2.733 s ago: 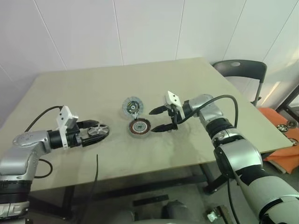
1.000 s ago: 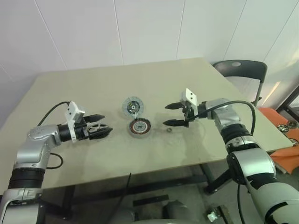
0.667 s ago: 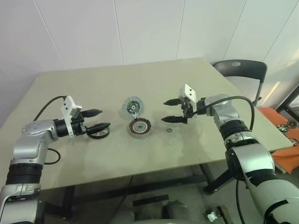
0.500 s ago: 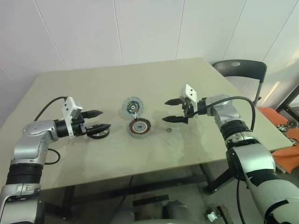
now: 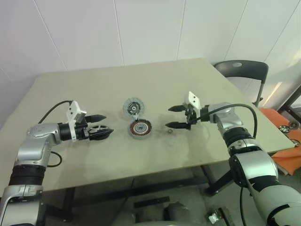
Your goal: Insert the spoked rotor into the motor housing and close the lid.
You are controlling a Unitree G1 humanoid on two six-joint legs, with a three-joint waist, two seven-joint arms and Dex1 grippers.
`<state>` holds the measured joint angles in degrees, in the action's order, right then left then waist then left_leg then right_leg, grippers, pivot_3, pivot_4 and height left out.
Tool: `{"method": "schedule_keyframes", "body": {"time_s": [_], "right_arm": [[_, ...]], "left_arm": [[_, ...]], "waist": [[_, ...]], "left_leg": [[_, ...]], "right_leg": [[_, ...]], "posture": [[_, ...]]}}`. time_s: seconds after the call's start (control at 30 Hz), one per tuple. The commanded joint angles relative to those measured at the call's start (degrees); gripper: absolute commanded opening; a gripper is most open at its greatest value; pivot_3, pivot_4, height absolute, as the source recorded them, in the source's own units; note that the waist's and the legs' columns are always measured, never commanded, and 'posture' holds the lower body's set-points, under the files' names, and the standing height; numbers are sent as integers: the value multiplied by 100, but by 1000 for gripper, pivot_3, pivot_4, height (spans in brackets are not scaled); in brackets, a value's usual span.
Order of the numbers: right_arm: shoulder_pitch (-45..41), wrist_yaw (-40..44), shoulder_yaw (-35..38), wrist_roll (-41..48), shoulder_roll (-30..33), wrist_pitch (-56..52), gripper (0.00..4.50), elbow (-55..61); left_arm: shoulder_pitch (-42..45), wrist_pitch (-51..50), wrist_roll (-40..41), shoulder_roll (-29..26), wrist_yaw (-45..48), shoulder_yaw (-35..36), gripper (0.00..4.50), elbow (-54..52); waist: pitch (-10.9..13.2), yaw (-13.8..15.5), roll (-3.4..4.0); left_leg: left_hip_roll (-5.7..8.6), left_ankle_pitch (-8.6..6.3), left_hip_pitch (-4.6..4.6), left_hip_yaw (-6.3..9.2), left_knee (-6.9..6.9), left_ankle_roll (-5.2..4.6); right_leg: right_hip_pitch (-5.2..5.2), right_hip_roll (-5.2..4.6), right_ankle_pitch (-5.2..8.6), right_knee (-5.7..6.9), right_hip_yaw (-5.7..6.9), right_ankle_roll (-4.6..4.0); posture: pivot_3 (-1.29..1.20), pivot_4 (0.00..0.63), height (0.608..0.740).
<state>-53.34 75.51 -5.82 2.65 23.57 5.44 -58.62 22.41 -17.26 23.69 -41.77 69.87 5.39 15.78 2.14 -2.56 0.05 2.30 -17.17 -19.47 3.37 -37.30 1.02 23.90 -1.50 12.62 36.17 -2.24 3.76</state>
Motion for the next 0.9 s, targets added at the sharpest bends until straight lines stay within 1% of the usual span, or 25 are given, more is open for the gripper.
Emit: {"method": "schedule_keyframes", "body": {"time_s": [0.03,0.63,0.77,0.87,0.9], "right_arm": [[-38,-52,132,118,0,4,4439,238],[-19,-122,124,140,-38,-12,4439,253],[57,-201,151,184,-73,-62,4439,295],[125,-405,284,338,-200,-200,4439,397],[212,-434,302,381,-255,-276,4439,513]], "left_arm": [[174,45,-18,-68,41,50,4184,2],[173,6,-37,4,70,20,4184,-37],[139,-15,47,138,-164,155,4184,-115],[65,12,82,337,-550,307,4184,-145],[-74,7,129,393,-590,339,4184,-251]], "waist": [[0,0,0],[0,-1,0],[0,0,0],[0,-2,0],[0,-3,-1]], "left_leg": [[0,0,0,0,0,0],[0,0,0,0,0,0],[0,0,0,0,0,0],[0,0,0,0,-1,0],[0,0,0,0,-1,0]], "right_leg": [[0,0,0,0,0,0],[0,0,0,0,0,0],[0,0,0,0,0,0],[0,-1,0,0,-1,0],[0,-1,0,1,-1,0]], "posture": [[0,0,740],[0,0,740],[0,0,740],[0,0,740],[0,0,740]]}}
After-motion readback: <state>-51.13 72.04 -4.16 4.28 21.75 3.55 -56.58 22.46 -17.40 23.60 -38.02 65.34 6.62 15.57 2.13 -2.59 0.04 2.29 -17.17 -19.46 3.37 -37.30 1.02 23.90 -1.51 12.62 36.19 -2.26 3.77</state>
